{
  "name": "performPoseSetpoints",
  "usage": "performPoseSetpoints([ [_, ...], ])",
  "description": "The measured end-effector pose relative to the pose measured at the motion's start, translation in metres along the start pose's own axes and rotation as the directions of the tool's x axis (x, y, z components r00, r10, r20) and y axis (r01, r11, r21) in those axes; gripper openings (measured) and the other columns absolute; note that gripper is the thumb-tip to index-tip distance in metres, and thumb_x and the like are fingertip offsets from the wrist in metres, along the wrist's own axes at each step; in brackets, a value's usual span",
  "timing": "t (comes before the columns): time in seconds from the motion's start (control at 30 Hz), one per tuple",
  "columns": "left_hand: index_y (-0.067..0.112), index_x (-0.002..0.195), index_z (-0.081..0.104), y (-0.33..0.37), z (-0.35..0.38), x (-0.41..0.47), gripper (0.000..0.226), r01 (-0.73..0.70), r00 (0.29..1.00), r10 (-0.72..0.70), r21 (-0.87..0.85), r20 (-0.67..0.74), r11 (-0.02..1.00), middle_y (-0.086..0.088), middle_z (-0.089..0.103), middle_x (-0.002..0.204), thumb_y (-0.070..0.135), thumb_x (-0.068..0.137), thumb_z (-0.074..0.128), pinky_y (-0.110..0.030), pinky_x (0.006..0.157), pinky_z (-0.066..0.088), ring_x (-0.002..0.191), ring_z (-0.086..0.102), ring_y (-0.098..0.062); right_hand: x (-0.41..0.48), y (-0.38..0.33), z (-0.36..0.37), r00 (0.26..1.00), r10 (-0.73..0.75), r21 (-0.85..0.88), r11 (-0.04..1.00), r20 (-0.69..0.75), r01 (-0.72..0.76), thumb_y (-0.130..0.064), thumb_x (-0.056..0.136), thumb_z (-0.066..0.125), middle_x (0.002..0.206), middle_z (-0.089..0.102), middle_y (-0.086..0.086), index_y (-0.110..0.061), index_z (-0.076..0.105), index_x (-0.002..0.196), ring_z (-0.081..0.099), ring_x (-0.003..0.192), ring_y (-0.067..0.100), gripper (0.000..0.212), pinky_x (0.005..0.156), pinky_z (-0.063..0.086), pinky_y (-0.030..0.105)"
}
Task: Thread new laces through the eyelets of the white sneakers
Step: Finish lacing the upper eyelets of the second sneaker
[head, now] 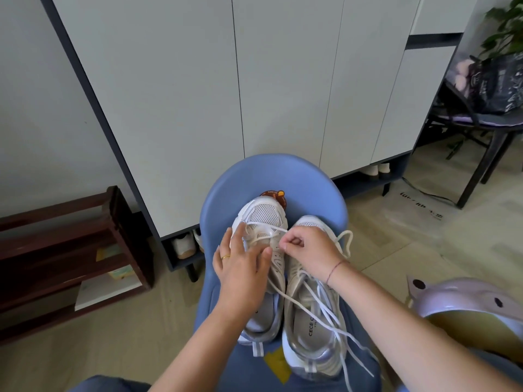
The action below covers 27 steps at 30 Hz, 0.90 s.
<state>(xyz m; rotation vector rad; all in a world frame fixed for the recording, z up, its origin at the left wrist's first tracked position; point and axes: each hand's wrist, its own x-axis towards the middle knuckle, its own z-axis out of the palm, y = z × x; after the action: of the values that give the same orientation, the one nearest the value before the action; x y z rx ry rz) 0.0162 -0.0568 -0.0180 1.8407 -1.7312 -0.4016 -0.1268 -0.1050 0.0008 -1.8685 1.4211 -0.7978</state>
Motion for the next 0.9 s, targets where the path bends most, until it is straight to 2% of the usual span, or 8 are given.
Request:
performPoseSetpoints([
  [0.17,0.028,0.11,0.066,0.0012,0.0027,0.0022,0.028,0.106,0.994,-0.098,-0.197,0.054,0.975,0.012,0.011,0.159,0.035,0.1,0.041,-0.032,0.115,-0.004,0.145,-0.004,-0.006,0.0055,0.0025,0.0038,0.998,0.039,-0.04,0.998,-0.04,-0.04,-0.017,0.088,0.062,0.078,0.064,-0.009,-0.021,0.068,0.081,0.057,0.074,0.003,0.01,0.067,0.041,0.012],
  [0.27,0.04,0.101,0.066,0.0024,-0.0008,0.0014,0.025,0.126,0.991,-0.107,-0.313,0.077,0.942,0.016,0.015,0.157,0.031,0.1,0.043,-0.035,0.116,-0.002,0.143,-0.002,-0.003,0.0055,0.0019,0.003,0.997,0.046,-0.058,0.997,-0.067,-0.049,-0.017,0.088,0.063,0.075,0.063,-0.009,-0.023,0.066,0.077,0.056,0.072,0.003,0.012,0.064,0.039,0.01],
  [0.37,0.056,0.085,0.056,0.0049,-0.0059,0.0002,0.035,0.125,0.992,-0.104,-0.384,0.077,0.915,0.017,0.019,0.155,0.025,0.098,0.046,-0.037,0.117,0.001,0.143,0.003,-0.002,0.0051,0.002,0.0033,0.995,0.053,-0.073,0.996,-0.086,-0.059,-0.016,0.087,0.064,0.069,0.059,-0.013,-0.027,0.06,0.069,0.053,0.067,0.001,0.021,0.059,0.036,0.011],
  [0.47,0.059,0.084,0.055,0.0046,-0.0059,-0.001,0.039,0.119,0.993,-0.104,-0.418,0.058,0.9,0.017,0.021,0.154,0.022,0.097,0.049,-0.038,0.118,0.003,0.142,0.005,-0.001,0.0051,0.0025,0.0023,0.997,0.037,-0.094,0.995,-0.074,-0.044,-0.015,0.085,0.065,0.067,0.058,-0.013,-0.031,0.056,0.063,0.053,0.065,0.002,0.029,0.058,0.037,0.012],
  [0.63,0.061,0.085,0.054,0.0034,-0.0037,-0.0018,0.041,0.088,0.996,-0.086,-0.416,0.023,0.905,0.016,0.022,0.153,0.022,0.095,0.053,-0.042,0.119,0.009,0.142,0.007,-0.002,0.0046,0.0022,0.0015,0.997,0.028,-0.065,0.997,-0.068,-0.033,-0.014,0.085,0.066,0.067,0.06,-0.012,-0.032,0.058,0.064,0.053,0.065,0.001,0.029,0.061,0.039,0.012],
  [0.73,0.062,0.086,0.053,0.0032,-0.0023,-0.0025,0.041,0.069,0.997,-0.07,-0.402,0.012,0.913,0.017,0.021,0.152,0.022,0.095,0.053,-0.038,0.118,0.006,0.141,0.008,-0.002,0.0046,0.0025,0.0035,0.996,0.029,-0.084,0.996,-0.086,-0.036,-0.015,0.085,0.067,0.068,0.059,-0.014,-0.03,0.06,0.066,0.054,0.066,0.0,0.025,0.062,0.039,0.012],
  [0.9,0.063,0.085,0.054,0.0019,-0.0008,-0.0025,0.042,0.057,0.998,-0.064,-0.41,-0.001,0.91,0.016,0.023,0.152,0.022,0.095,0.055,-0.042,0.118,0.01,0.14,0.009,-0.001,0.002,0.0012,0.0109,0.987,0.025,-0.069,0.997,-0.158,-0.036,-0.017,0.085,0.067,0.07,0.063,-0.01,-0.023,0.066,0.072,0.059,0.07,0.005,0.014,0.068,0.046,0.017],
])
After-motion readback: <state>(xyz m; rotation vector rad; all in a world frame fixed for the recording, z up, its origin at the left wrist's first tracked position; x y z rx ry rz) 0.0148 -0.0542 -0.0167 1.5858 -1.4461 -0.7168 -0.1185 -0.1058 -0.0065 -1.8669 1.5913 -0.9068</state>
